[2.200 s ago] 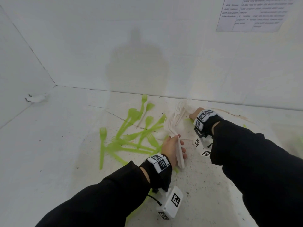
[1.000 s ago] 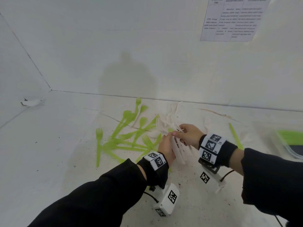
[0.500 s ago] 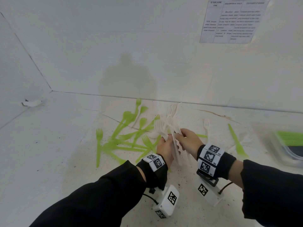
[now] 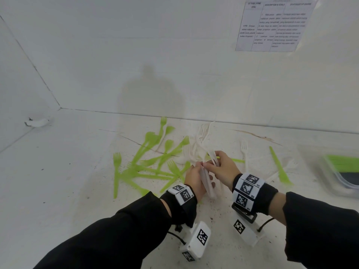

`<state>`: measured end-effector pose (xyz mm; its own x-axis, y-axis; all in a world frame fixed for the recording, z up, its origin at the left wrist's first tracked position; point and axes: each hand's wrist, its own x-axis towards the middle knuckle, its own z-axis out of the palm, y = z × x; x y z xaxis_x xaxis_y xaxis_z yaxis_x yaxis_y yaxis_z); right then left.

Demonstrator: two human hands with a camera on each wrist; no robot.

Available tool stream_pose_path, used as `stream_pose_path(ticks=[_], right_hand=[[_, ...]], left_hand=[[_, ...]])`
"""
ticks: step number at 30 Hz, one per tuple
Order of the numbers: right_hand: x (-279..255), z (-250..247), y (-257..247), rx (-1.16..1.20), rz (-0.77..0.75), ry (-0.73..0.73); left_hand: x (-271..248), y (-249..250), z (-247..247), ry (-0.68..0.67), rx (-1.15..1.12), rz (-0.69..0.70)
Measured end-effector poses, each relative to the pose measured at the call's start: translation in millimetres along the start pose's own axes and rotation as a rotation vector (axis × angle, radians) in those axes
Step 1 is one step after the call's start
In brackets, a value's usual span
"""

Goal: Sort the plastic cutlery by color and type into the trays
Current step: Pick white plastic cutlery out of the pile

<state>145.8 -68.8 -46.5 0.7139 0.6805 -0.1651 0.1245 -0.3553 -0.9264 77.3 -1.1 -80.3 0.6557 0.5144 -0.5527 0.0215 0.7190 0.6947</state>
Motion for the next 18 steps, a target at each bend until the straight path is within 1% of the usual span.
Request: stream_pose_path(ticks=[2, 5, 7, 8, 10, 14, 16, 18], right_hand=[[0.0, 0.0, 1.4, -0.015, 0.0, -0.001], [-3.9, 0.1, 0.9, -0.054, -0.026, -0.017], [-6.3, 1.6, -1.8, -0.125, -0.035, -0.014], [-5.7, 3.0, -2.7, -0.151, -0.03, -0.016], [-0.6, 6.7, -3.7, -0.131, 0.012, -0.017], [4.9, 10.7, -6.8, -0.15, 0.043, 0.04], [4.5, 12.3, -5.5, -0.129, 0.053, 0.056], [1.9, 15.6, -5.9, -0.102, 0.066, 0.03]], left_hand=[[0.1, 0.2, 0.3, 0.004, -0.021, -0.022], [-2.2, 2.3, 1.0, -0.041, -0.055, -0.035], [-2.7, 3.1, 2.1, -0.062, -0.016, -0.031], [-2.6, 3.5, 2.8, -0.056, 0.012, -0.018], [-0.4, 3.9, 4.0, -0.027, 0.035, 0.023], [4.2, 7.4, 3.0, 0.019, 0.053, 0.105], [7.2, 7.9, -0.4, 0.019, 0.052, 0.141], [8.0, 7.7, -2.6, 0.006, 0.041, 0.154]])
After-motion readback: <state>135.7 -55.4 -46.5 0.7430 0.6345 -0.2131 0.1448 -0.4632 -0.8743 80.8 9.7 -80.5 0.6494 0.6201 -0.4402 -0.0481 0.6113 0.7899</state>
